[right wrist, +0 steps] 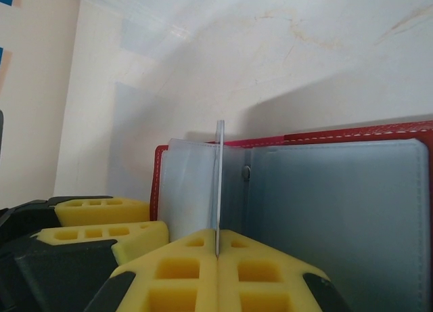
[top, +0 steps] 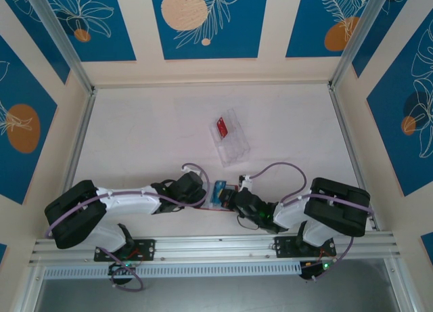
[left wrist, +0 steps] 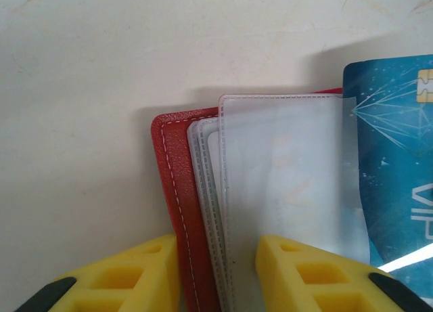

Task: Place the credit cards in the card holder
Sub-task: Insert the credit card into the card slot.

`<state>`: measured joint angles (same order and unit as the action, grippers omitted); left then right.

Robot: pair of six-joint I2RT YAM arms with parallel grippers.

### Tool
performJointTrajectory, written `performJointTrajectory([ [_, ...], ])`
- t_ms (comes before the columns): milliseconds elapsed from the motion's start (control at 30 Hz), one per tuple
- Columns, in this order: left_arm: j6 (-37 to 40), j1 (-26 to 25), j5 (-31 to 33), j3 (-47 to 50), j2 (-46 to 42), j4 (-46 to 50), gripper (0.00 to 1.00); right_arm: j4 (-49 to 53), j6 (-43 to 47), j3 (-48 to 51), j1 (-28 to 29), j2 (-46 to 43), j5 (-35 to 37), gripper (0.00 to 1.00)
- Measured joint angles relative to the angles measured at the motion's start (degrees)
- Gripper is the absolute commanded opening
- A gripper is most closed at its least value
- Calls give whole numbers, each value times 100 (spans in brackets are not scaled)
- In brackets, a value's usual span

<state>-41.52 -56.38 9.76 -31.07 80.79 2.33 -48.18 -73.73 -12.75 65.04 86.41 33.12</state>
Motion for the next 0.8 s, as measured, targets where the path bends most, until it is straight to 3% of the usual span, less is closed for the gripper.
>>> performJointTrajectory([
  [300, 0, 0, 2, 0, 0, 2, 34, -669, -120, 9, 98, 466, 103, 0],
  [800, 0, 0, 2, 0, 0, 2, 35, -149, -275, 39, 282, 175, 142, 0],
])
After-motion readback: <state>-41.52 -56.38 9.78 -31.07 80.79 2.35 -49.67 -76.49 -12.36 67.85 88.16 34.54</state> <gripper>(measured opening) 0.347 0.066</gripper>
